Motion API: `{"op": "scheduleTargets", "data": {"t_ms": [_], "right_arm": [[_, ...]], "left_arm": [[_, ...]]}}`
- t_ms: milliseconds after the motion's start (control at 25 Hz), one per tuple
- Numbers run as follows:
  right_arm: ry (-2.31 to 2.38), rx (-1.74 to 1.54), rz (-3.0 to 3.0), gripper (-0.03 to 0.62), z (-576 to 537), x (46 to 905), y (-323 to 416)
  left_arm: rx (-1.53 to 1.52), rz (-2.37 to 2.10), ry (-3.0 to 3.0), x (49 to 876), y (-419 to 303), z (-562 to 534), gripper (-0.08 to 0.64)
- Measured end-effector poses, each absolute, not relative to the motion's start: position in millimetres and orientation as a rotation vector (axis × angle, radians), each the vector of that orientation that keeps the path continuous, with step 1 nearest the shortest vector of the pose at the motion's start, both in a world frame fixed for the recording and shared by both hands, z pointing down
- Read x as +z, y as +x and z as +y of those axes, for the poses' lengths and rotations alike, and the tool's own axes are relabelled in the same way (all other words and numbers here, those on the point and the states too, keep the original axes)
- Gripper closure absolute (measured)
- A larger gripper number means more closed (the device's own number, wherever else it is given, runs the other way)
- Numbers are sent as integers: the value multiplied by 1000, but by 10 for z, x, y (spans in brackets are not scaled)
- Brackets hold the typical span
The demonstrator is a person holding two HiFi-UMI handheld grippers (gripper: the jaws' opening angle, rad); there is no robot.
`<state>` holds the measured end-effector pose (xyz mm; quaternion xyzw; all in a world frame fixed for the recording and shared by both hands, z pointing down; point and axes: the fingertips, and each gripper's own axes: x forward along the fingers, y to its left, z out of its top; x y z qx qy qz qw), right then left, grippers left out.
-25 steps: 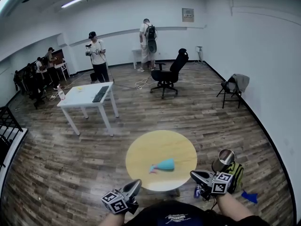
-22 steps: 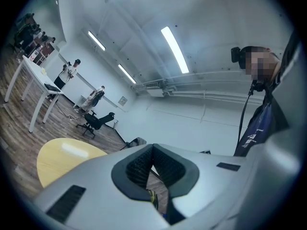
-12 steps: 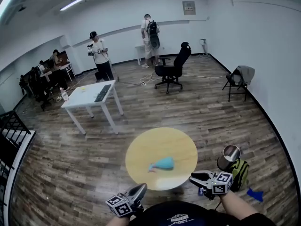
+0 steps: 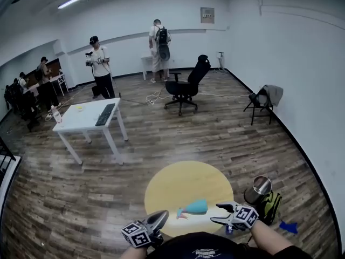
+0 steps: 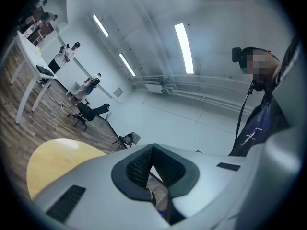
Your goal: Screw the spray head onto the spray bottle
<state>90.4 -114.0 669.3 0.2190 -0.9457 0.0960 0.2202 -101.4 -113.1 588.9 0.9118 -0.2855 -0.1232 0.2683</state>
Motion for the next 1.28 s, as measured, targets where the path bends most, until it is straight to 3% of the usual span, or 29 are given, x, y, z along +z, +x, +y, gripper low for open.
{"op": "scheduleTargets", "data": {"t_ms": [280, 440, 840, 1120, 1280], "right_arm": [[432, -1, -2227, 185, -2042, 7523, 188], [286, -35, -2063, 168, -2306, 8023, 88], [-148, -58, -1641, 130, -2323, 9663, 646], [-209, -54, -1767, 135, -2490, 9492, 763], [-2, -80, -1992, 135, -2661, 8550, 674]], "left_arm": [[-269, -682, 2517, 6015, -1737, -2060, 549], [-289, -723, 2457, 6101, -1823, -2208, 549], [-243, -1086, 2264, 6425, -1602, -2002, 549], [-249, -1192, 2148, 6437, -1225, -1857, 549], [-290, -1092, 2190, 6203, -1268, -2008, 549]]}}
